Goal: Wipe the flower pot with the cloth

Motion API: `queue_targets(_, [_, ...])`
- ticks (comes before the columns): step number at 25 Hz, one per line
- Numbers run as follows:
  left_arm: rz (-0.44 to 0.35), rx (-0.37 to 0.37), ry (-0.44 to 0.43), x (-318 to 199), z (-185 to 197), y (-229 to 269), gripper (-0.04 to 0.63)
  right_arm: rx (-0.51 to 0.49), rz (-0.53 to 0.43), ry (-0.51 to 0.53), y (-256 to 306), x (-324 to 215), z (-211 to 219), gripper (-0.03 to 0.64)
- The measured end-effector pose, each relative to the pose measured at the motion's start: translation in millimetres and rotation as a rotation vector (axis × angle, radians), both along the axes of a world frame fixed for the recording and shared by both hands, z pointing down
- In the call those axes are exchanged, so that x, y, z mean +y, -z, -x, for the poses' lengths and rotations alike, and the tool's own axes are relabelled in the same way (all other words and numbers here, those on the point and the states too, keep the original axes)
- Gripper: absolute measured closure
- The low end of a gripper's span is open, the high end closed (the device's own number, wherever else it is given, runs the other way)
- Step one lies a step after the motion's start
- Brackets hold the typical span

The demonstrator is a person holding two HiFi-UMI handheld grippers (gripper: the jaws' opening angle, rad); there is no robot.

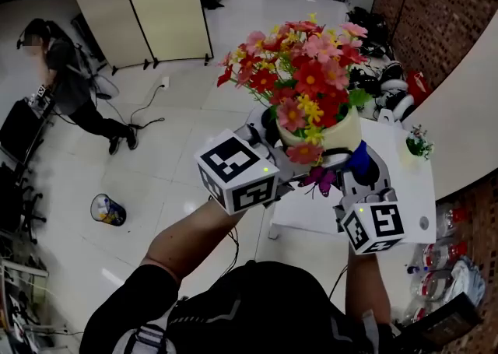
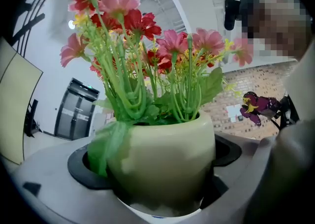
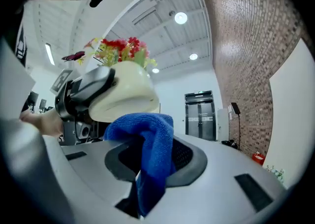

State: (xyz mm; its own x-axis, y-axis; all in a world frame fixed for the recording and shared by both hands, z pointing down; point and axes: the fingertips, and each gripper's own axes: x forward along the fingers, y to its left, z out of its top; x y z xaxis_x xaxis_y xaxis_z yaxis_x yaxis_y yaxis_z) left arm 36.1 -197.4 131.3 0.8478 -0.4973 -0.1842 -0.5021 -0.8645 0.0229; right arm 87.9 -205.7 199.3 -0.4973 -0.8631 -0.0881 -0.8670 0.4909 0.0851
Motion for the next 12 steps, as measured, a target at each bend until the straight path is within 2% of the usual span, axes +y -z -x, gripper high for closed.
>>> queue_targets(5, [-0.011, -0.061, -0.014, 5, 23, -32, 0.008, -0.008, -0.015, -0.082, 5, 15, -37, 0.528])
queue_targets(8, [-0.006, -0.083, -0.031, 12, 30, -46, 0.008, 0.003, -0.059, -0.092, 14, 27, -50, 0.528])
queue_targets(12, [-0.018, -0.106, -0.038, 16, 25, -59, 0.008, 0.016, -0.046, -0.103, 13, 30, -61, 0.528])
